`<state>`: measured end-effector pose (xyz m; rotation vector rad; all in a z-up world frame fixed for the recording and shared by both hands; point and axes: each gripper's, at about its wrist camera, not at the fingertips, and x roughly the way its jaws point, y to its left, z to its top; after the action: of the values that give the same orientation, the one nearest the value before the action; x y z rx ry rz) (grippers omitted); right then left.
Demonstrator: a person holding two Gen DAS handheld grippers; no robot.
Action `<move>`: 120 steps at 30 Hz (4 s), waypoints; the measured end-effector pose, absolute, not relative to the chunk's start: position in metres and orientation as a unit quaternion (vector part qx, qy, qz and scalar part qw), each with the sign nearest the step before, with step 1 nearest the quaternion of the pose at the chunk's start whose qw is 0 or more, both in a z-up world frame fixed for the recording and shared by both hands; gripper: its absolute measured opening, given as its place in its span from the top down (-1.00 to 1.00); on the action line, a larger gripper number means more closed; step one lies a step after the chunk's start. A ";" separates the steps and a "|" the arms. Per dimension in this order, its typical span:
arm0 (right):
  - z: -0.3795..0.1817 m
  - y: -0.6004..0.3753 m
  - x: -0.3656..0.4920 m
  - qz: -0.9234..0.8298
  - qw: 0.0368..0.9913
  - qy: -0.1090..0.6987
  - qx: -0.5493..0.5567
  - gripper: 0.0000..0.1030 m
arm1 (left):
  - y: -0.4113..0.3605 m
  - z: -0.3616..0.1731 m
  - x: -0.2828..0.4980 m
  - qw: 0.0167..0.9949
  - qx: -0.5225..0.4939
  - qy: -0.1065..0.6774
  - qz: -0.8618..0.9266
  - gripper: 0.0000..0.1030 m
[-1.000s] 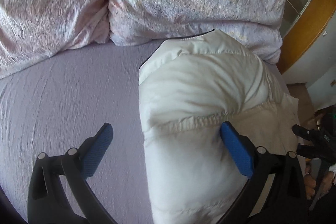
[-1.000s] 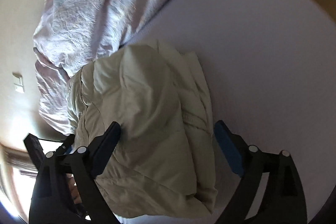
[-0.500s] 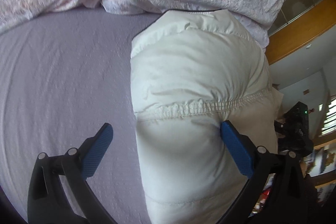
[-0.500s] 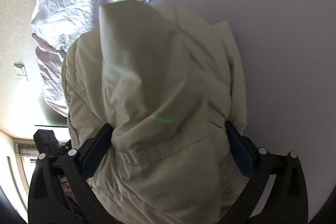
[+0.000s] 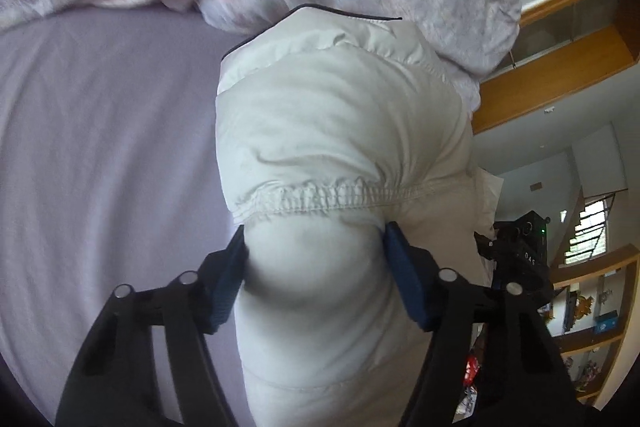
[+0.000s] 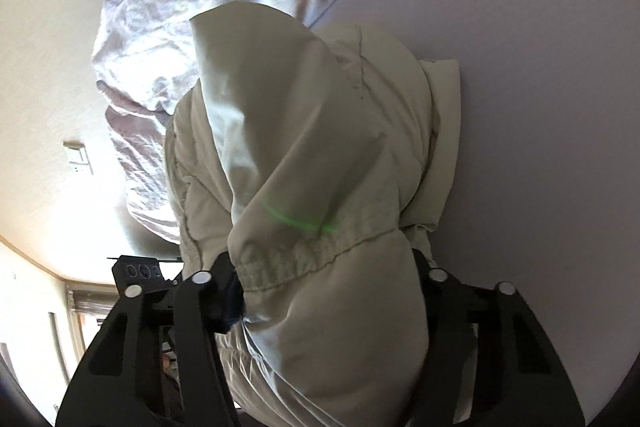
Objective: Fold large clothes
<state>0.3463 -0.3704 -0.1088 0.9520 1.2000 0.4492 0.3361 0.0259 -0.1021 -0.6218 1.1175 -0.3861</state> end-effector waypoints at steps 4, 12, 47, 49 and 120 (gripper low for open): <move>-0.108 -0.323 0.367 0.218 0.693 0.542 0.421 -0.05 | 0.063 -0.093 0.342 0.801 -0.286 0.506 -0.143 -0.20; -0.097 -0.241 0.404 0.229 0.701 0.565 0.370 -0.04 | 0.120 -0.085 0.347 0.825 -0.277 0.489 -0.065 -0.20; -0.008 -0.171 0.318 0.136 0.864 0.484 -0.009 -0.50 | 0.053 -0.047 0.255 0.893 -0.056 0.440 0.079 -0.84; -0.002 -0.170 0.307 0.140 0.868 0.477 -0.007 -0.69 | 0.050 -0.048 0.247 0.891 -0.057 0.443 0.077 -0.85; -0.003 -0.172 0.188 0.136 0.870 0.473 -0.018 -0.78 | 0.016 -0.063 0.147 0.879 -0.087 0.469 0.023 -0.91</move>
<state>0.1884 -0.1722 -0.0032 -0.0387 0.9903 0.2844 0.1467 0.0157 -0.0632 -0.1805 0.9777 0.0481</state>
